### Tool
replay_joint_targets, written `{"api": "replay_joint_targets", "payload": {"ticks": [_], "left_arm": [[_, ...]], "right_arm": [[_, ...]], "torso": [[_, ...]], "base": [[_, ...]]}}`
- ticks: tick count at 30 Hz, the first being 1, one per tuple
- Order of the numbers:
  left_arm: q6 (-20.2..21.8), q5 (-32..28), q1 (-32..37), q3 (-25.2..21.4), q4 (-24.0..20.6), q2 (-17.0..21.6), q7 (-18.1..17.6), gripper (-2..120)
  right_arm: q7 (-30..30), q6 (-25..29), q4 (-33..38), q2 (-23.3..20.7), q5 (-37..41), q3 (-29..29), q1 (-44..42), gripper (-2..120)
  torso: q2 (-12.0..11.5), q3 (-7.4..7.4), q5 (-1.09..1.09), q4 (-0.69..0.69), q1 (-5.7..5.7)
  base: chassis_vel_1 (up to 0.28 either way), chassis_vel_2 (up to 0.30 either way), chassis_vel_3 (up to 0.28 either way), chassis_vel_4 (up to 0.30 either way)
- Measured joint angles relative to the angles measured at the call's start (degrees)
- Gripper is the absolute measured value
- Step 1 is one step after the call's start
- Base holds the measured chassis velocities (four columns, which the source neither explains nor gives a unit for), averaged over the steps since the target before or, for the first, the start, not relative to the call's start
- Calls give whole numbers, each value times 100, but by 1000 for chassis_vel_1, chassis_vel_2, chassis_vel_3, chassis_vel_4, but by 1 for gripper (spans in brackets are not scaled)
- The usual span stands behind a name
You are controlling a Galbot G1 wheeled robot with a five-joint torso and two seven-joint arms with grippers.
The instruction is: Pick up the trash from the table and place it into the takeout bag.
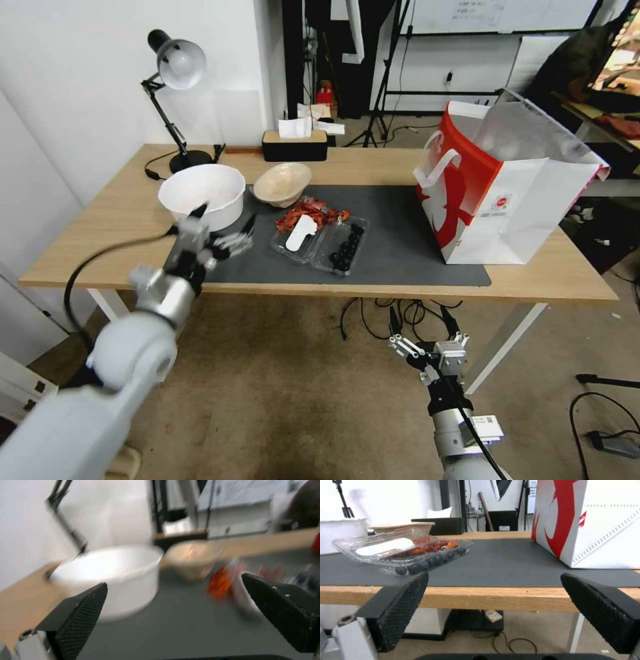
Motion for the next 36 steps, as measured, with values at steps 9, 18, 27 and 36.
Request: {"api": "replay_joint_targets", "payload": {"ticks": [9,18,27,36], "left_arm": [[-980,658,959,-172,455,-542,61,100],[-1263,687,1020,-65,657,-649,37,100],[-1220,620,1063,-18,546,-736,13,100],[-1009,549,1052,-7,428,-721,-63,100]], "right_arm": [[53,-40,-72,-71,46,17,46,100],[33,-41,-134,-34,46,-5,2,100],[25,-29,-135,33,26,-6,-1,100],[16,-34,-95,53,-44,-90,37,100]], "torso": [[0,0,-1,-3,0],[0,1,0,-5,0],[0,1,0,-4,1],[0,1,-1,-4,1]], "base": [[0,0,0,0],[0,0,0,0],[0,0,0,0],[0,0,0,0]]}}
